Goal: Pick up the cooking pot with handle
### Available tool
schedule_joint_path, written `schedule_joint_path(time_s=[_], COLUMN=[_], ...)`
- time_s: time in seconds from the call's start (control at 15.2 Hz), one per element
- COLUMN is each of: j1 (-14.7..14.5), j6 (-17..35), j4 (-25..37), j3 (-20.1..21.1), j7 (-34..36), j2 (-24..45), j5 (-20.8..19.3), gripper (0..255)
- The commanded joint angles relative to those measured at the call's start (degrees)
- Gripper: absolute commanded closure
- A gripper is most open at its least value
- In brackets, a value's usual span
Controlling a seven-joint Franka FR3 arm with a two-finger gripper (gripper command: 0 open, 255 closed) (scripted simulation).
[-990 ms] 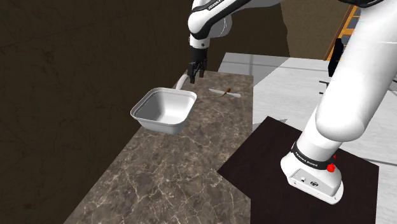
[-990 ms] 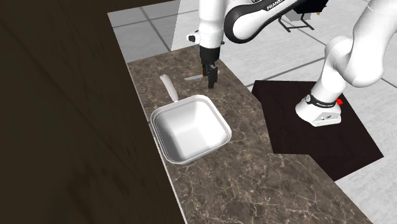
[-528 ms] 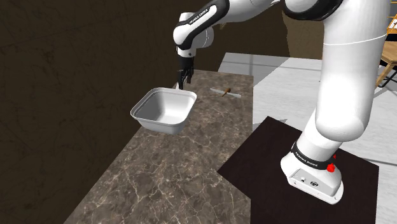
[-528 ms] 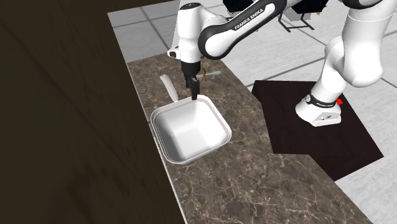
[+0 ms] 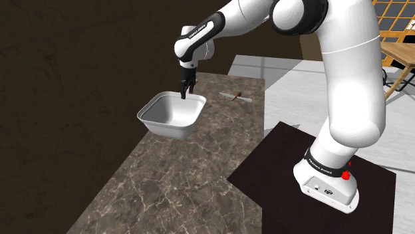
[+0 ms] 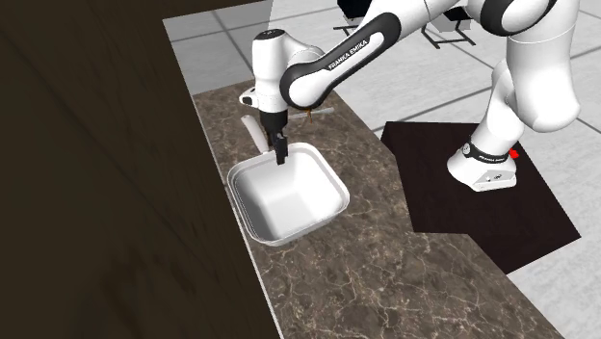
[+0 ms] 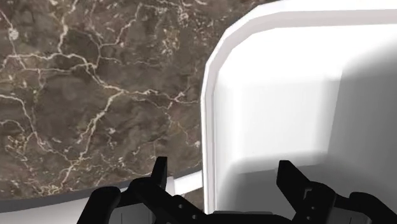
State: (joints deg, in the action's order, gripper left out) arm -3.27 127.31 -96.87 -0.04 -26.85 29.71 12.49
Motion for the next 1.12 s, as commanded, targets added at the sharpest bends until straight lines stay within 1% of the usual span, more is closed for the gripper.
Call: schedule_joint_path(time_s=[0.0, 0.2, 0.26, 0.86, 1.06], j1=[0.00, 0.02, -0.02, 0.01, -0.02], j6=[1.20, 2.08, 2.10, 2.08, 0.40], j4=[-0.55, -0.76, -0.52, -0.76, -0.36], j3=[0.15, 0.21, 0.22, 0.21, 0.09], j7=[-0.37, -0.56, -0.50, -0.57, -0.19], j2=[0.81, 1.49, 1.75, 1.50, 0.19], j5=[0.21, 0.33, 0.32, 0.33, 0.11], gripper=[0, 0, 255, 255, 255])
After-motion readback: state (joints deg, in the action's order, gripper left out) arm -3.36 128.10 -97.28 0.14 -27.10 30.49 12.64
